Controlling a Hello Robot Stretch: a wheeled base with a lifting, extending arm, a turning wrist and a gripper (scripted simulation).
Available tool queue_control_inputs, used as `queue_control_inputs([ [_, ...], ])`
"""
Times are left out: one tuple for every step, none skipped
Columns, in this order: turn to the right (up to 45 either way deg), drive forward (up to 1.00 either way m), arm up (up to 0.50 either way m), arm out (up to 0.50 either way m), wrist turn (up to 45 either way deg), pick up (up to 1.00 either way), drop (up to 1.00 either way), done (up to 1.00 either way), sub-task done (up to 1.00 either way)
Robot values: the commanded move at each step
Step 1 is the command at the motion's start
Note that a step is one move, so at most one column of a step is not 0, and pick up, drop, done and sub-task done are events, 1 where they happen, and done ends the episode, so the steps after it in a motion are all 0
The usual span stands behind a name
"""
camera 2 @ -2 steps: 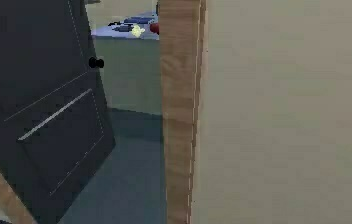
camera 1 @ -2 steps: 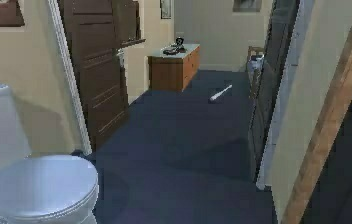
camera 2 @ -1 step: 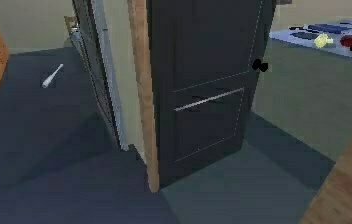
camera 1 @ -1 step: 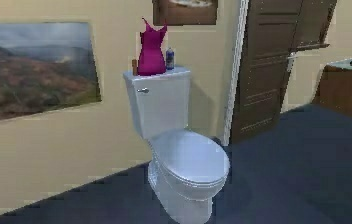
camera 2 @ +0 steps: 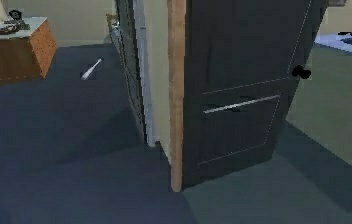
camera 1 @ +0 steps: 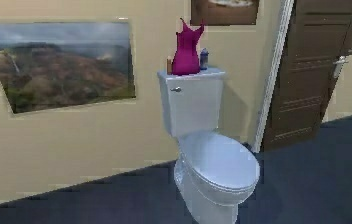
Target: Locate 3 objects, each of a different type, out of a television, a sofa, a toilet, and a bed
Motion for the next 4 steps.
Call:
queue_control_inputs([
  [0.0, 0.15, 0.0, 0.0, 0.0, 0.0, 0.0, 0.0, 0.0],
  [45.0, 0.0, 0.0, 0.0, 0.0, 0.0, 0.0, 0.0, 0.0],
  [15.0, 0.0, 0.0, 0.0, 0.0, 0.0, 0.0, 0.0, 0.0],
  [0.0, 0.05, 0.0, 0.0, 0.0, 0.0, 0.0, 0.0, 0.0],
])
